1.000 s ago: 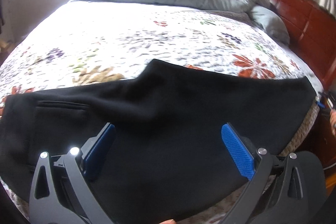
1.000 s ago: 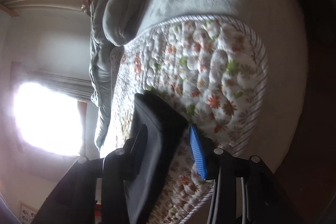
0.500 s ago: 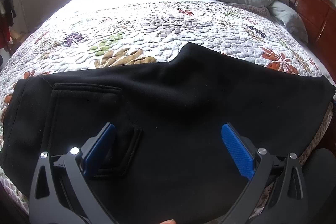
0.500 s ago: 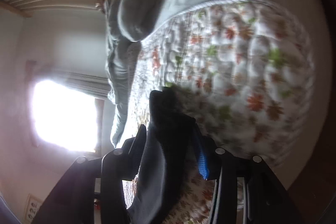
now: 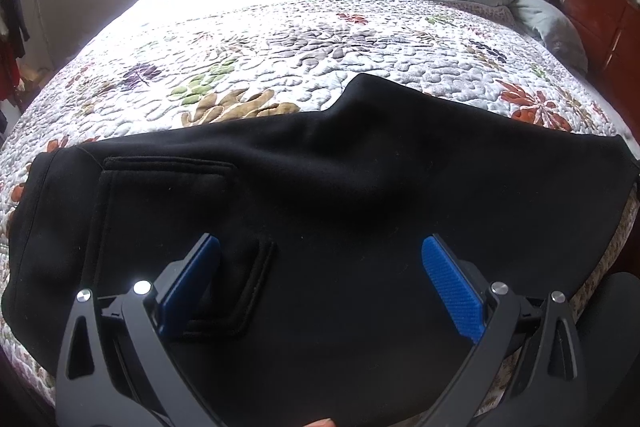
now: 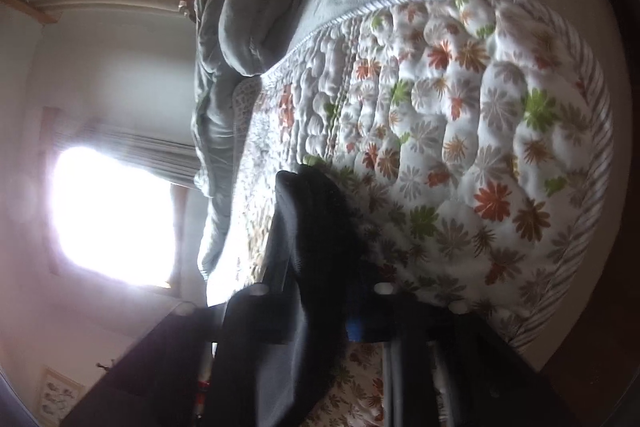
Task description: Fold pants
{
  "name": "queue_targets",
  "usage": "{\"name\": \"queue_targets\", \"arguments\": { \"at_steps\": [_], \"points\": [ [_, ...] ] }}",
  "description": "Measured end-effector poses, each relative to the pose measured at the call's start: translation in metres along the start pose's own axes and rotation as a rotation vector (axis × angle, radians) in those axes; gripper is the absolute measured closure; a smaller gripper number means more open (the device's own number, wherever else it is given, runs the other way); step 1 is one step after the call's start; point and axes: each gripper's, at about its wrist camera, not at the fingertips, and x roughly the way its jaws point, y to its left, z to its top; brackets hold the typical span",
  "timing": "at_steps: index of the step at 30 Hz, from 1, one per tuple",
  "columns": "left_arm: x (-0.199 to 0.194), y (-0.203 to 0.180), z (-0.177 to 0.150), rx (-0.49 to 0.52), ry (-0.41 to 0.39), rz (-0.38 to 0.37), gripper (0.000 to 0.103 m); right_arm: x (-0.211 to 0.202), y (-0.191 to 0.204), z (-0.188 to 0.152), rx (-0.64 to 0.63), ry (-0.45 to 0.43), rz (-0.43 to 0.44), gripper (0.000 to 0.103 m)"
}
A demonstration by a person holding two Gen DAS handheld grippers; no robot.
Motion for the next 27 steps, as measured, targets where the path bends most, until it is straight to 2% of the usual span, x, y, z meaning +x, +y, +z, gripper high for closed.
{"name": "queue_targets", "arguments": {
  "at_steps": [6, 13, 19, 27],
  "points": [
    [-0.004, 0.005, 0.001, -0.012, -0.005, -0.014, 0.003, -0.009, 0.043, -0.004, -0.101, -0.027, -0.069, 0.088],
    [-0.015, 0.011, 0.004, -0.024, -0.029, -0.039, 0.003, -0.021, 0.118, -0.018, -0.276, -0.071, -0.137, 0.088],
    [-0.028, 0.019, 0.006, 0.000, -0.053, -0.044, 0.003, -0.029, 0.176, -0.038, -0.401, -0.104, -0.138, 0.088],
    [-0.038, 0.035, 0.004, 0.034, -0.066, -0.040, 0.003, -0.040, 0.227, -0.070, -0.526, -0.135, -0.154, 0.088]
  ]
}}
